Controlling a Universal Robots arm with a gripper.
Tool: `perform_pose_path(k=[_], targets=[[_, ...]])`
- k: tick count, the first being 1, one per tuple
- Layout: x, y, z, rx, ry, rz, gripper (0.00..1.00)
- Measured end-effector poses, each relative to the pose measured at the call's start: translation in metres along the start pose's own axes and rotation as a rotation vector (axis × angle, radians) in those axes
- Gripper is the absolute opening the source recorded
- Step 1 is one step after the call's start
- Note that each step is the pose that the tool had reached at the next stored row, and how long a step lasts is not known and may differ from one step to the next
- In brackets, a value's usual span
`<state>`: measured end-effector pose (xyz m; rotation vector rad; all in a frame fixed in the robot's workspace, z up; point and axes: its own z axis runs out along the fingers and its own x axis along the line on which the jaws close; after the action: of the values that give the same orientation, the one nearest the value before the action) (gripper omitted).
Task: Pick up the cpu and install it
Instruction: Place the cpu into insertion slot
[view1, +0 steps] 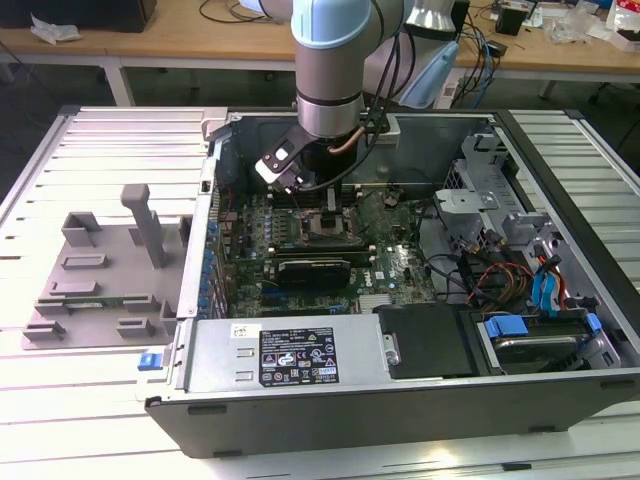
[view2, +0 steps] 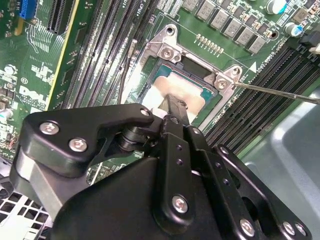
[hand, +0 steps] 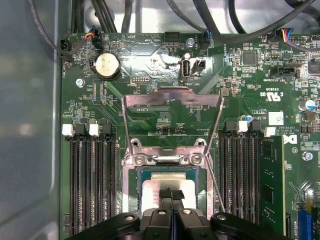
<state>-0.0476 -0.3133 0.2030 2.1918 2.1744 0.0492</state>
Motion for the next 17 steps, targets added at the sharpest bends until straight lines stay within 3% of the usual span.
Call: perform_pose_path(k=[3,7,12,14,17], targets=[[0.0001,0.0001,-0.0005,-0.0006,0.0008,0.000,0.11],[0.0000,0.0006,-0.0092,-0.0002,-0.0002,0.000,0.11],[-0.0003,0.0020,-0.0330,-0.0001,-0.0008,0.000,0.11],[-0.0003,0.0028,-0.0461,-0.0001,-0.0013,0.000,0.11],[-0.0004,0.0029,-0.0471,-0.0001,-0.0013,0.000,0.11]])
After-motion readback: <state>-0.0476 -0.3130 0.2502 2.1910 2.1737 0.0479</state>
